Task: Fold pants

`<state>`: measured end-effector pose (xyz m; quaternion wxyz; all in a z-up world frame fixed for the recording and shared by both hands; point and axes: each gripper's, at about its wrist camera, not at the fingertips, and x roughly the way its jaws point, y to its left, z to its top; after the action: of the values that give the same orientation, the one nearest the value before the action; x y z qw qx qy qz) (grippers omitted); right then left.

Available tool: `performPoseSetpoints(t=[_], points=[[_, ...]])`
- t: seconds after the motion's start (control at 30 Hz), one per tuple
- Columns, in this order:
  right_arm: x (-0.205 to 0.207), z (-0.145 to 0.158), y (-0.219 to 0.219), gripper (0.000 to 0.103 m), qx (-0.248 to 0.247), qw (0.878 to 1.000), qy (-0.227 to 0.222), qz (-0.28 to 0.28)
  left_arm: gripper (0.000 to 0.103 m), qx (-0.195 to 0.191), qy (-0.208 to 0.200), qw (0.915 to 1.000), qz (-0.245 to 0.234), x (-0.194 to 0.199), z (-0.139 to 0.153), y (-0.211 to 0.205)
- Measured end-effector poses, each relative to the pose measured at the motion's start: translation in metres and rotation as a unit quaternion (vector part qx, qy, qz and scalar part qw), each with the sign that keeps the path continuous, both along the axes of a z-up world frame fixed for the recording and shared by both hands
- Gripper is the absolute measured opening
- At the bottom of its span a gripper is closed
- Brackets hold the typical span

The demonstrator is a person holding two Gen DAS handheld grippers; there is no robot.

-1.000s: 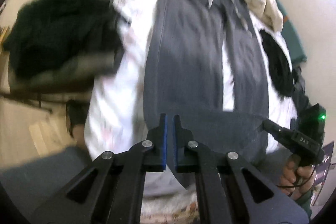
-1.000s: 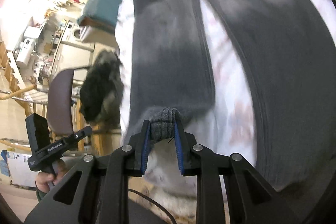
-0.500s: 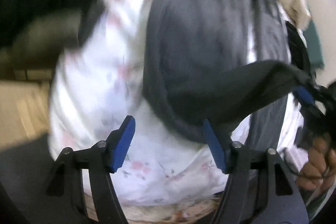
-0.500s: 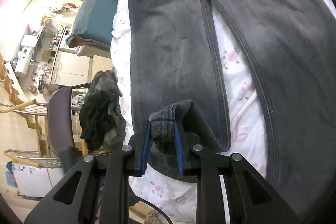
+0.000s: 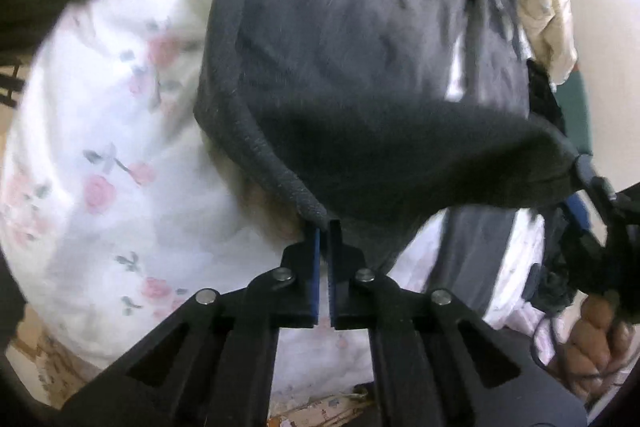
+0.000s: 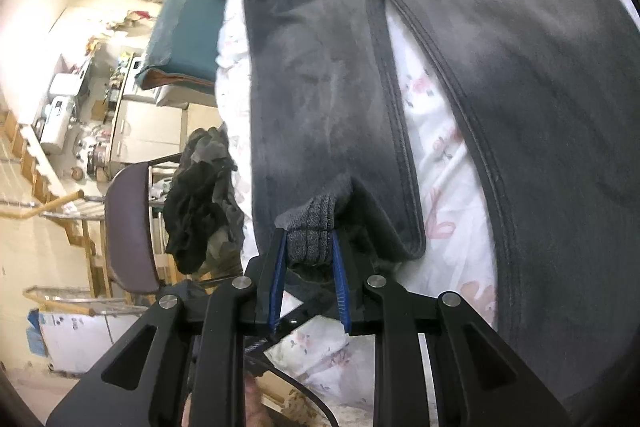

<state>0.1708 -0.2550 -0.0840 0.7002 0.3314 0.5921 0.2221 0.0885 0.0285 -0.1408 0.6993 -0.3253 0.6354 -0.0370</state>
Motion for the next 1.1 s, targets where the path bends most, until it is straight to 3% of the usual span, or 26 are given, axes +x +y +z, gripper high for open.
performPoseSetpoints(t=[0.17,0.3,0.5,0.6,0.73,0.77,0.83,0.87,0.9,1.03,1.1], points=[[0.02,0.014,-0.003,0.022,-0.005,1.0,-0.019,0.004,0.0,-0.013,-0.085,0.9963,0.005,0.032,0.073,0.03],[0.054,0.003,-0.002,0.022,-0.013,1.0,-0.014,0.0,0.0,0.031,-0.131,0.9909,-0.003,0.084,0.105,0.053],[0.12,-0.032,0.019,0.022,-0.046,0.999,0.0,0.004,0.001,0.065,-0.122,0.9898,-0.036,0.197,0.065,0.061],[0.152,-0.052,0.029,0.023,-0.078,0.997,-0.003,0.006,0.001,0.066,-0.101,0.9917,-0.044,0.227,0.03,0.06],[0.179,-0.078,0.034,0.026,-0.098,0.995,0.001,0.002,0.004,0.066,-0.09,0.9928,-0.043,0.249,0.006,0.064],[0.185,-0.083,0.034,0.026,-0.104,0.995,0.0,0.0,0.007,0.073,-0.081,0.9931,-0.044,0.253,0.001,0.065],[0.192,-0.088,0.032,0.033,-0.114,0.993,0.001,0.002,0.036,0.091,-0.075,0.9917,-0.052,0.256,0.002,0.064],[0.195,-0.089,0.032,0.055,-0.123,0.992,0.002,0.006,0.042,0.099,-0.085,0.99,-0.052,0.252,0.007,0.066],[0.198,-0.087,0.032,0.071,-0.134,0.991,-0.001,0.012,0.048,0.111,-0.113,0.9862,-0.05,0.25,0.02,0.067],[0.198,-0.06,0.028,0.071,-0.146,0.986,-0.071,0.03,0.066,0.147,-0.155,0.9736,-0.079,0.248,0.059,0.063],[0.192,-0.046,0.024,0.071,-0.146,0.984,-0.093,0.043,0.072,0.21,-0.162,0.9551,-0.132,0.244,0.071,0.049]])
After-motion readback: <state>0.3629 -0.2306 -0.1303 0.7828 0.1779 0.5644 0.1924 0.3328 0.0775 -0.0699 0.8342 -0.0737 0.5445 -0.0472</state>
